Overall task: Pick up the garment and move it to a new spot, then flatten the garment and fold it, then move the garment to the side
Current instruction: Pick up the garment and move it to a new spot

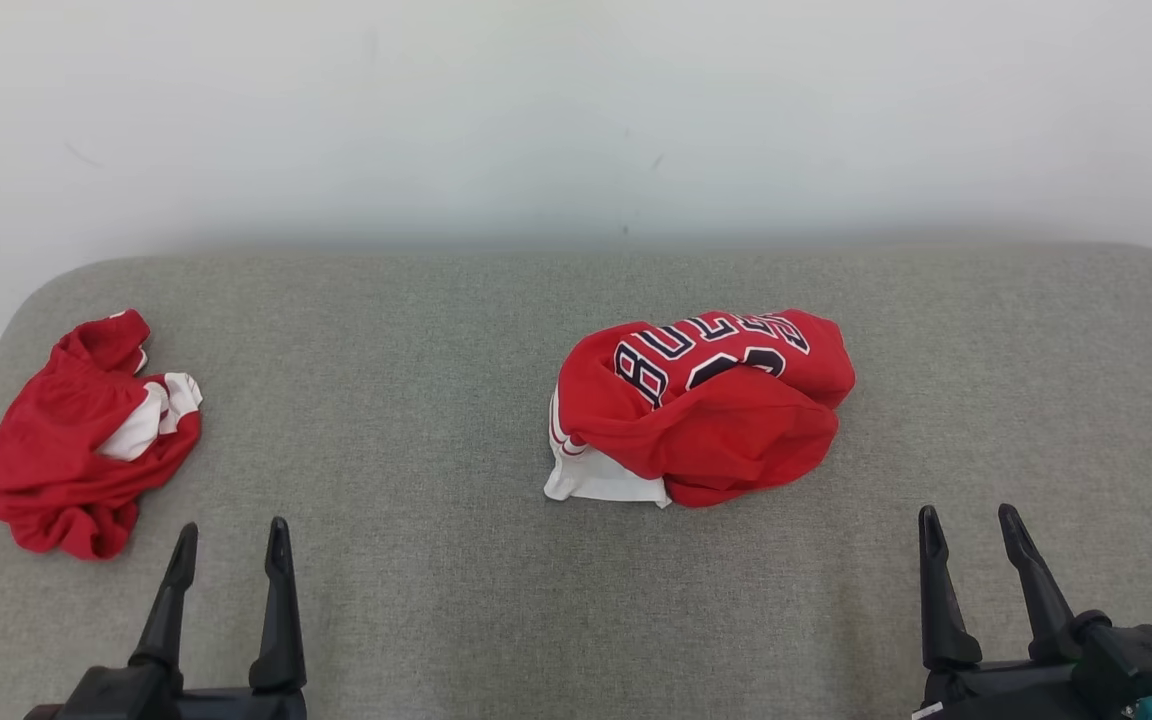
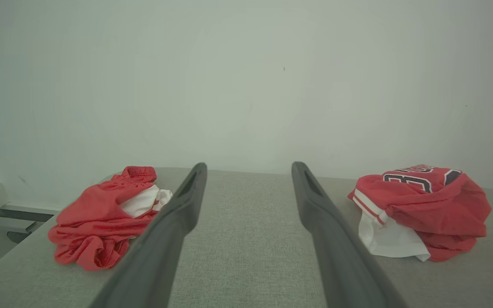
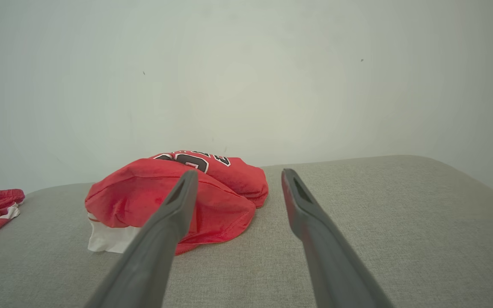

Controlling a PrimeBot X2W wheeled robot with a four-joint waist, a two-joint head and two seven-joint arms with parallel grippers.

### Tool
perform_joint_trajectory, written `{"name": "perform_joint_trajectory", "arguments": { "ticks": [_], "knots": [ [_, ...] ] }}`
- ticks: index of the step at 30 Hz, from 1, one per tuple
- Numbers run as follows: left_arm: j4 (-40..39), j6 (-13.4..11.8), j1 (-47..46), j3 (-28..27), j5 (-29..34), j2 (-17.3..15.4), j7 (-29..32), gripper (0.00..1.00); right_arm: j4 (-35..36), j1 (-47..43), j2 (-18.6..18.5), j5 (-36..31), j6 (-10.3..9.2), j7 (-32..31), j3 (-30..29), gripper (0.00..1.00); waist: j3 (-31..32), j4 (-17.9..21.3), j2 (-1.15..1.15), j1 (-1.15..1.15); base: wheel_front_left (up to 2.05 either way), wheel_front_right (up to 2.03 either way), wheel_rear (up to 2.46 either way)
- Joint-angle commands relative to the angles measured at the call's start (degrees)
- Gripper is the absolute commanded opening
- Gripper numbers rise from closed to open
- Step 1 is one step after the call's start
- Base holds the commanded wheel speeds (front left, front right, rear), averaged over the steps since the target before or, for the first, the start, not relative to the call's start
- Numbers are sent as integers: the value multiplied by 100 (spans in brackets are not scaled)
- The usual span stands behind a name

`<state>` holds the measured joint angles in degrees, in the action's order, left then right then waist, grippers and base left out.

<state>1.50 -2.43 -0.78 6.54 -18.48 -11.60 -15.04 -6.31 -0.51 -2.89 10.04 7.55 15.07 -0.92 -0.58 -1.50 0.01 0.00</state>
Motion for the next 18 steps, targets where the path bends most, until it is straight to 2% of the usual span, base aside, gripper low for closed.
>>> {"name": "perform_joint_trajectory", "arguments": {
  "ticks": [1, 7, 18],
  "knots": [
    [8, 41, 94, -21, 78, 42, -20, 100, -12, -76, 1, -24, -12, -13, -11, 100, 8, 1, -1, 0, 0, 0, 0],
    [169, 291, 182, -146, 325, 239, -19, 100, -51, -74, 1, -13, -12, -21, 12, 100, -3, 15, -1, 0, 0, 0, 0],
    [351, 540, 147, -449, 583, 487, -21, 100, -164, -102, 2, -2, -12, -29, 42, 100, -17, 33, -1, 0, 0, 0, 0]
  ]
}}
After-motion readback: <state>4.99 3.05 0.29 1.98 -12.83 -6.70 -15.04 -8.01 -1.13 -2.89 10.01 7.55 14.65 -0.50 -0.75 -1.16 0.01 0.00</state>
